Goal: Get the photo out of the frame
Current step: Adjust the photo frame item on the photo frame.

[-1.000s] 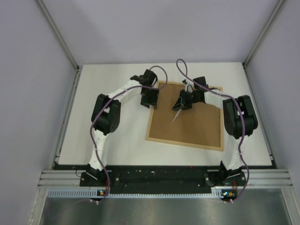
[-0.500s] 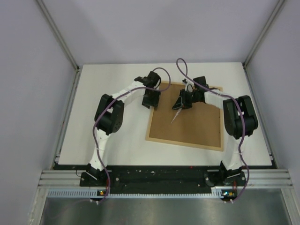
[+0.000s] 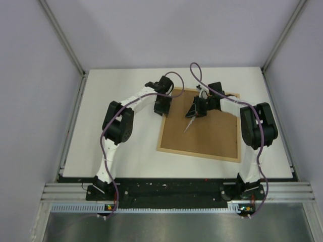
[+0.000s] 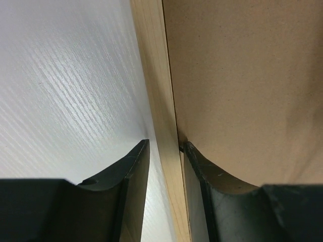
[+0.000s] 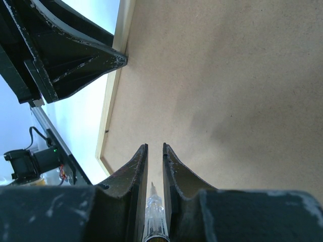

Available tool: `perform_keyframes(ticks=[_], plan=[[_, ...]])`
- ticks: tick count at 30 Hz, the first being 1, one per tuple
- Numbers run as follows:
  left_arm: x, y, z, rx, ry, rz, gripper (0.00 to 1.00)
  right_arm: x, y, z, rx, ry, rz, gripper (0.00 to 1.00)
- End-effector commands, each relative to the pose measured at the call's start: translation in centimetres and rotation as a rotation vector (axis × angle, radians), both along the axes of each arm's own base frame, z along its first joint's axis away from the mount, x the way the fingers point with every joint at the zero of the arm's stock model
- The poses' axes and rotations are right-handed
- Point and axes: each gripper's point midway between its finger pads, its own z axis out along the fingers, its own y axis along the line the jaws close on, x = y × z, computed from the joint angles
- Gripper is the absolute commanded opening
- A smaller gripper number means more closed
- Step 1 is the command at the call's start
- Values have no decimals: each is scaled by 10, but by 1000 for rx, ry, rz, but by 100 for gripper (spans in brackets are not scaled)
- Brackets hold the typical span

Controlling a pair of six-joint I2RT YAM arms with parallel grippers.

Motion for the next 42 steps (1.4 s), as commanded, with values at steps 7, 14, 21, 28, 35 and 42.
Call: perform_keyframes(ticks=[7,14,21,28,35,42], plan=[[8,-2,8,0,-34,-1,23,8,2,17,30,-71,11,0],[11,5,18,15,-64,42,6,9,1,7,12,-62,9,0],[3,3,27,-175,-6,100,0,9,1,0,4,-51,7,0],[-6,6,35,-385,74,150,0,11,1,-4,3,-44,7,0],[-13,-2,53,-554,113,142,0,13,2,-4,8,-42,10,0],[-2,9,70,-575,78,150,1,20,2,15,60,-65,15,0]])
